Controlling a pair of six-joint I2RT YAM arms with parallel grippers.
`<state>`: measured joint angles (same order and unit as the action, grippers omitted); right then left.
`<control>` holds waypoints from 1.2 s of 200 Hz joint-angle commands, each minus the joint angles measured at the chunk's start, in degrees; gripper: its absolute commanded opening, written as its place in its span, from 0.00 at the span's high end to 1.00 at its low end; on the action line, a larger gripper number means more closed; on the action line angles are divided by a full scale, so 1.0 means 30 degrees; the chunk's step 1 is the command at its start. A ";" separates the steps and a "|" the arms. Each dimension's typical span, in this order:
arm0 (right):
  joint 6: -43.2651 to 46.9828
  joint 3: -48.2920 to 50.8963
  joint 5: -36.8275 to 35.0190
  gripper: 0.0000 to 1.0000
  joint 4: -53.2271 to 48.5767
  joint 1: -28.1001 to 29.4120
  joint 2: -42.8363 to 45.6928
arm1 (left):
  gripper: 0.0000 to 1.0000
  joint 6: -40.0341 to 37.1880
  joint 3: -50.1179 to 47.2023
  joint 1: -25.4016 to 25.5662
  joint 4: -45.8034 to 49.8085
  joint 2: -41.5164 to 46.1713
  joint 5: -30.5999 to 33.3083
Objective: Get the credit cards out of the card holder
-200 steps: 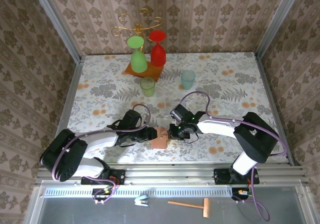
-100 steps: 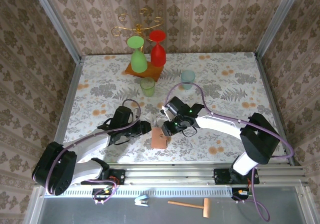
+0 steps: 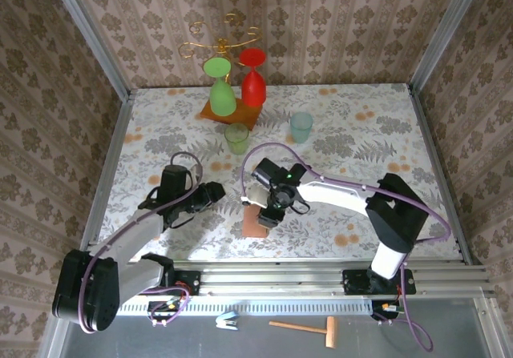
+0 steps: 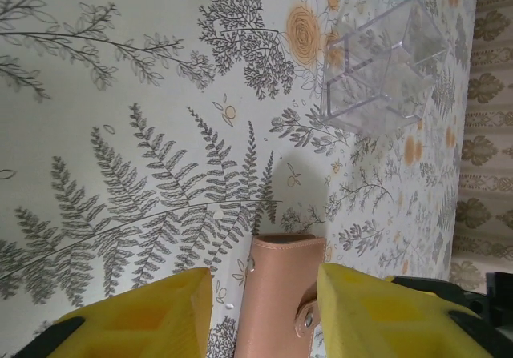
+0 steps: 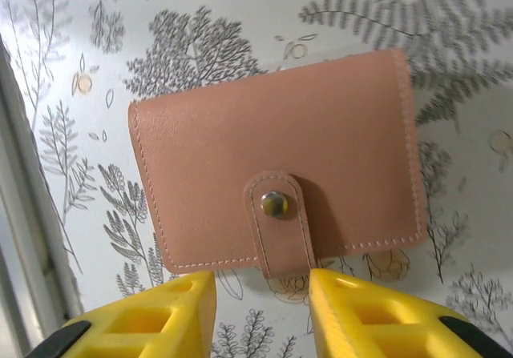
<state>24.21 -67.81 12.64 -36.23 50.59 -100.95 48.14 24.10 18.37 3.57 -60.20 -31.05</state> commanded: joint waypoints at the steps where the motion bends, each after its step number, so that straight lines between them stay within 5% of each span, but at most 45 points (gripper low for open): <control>1: 0.2774 -0.1028 -0.1101 0.60 -0.1338 0.0216 -0.0925 | 0.59 -0.0691 0.0178 -0.0523 0.0860 0.0436 -0.0847; 71: 0.3532 -0.2092 -0.2000 0.48 -0.1355 0.0597 -0.2159 | 0.59 -0.0858 -0.0267 -0.0966 0.0554 0.0644 -0.1256; 153: 0.3650 -0.2399 -0.1691 0.49 -0.0909 0.0902 -0.3281 | 0.58 -0.0919 -0.0426 -0.1177 0.0479 0.0652 -0.1545; 240: 0.3687 -0.0949 -0.1939 0.79 0.0326 0.0994 -0.2816 | 0.58 -0.0185 -0.0251 -0.0185 0.0087 0.0473 -0.1526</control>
<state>34.83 -73.45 7.88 -36.97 53.21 -109.06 46.74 23.33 16.10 4.69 -59.11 -35.18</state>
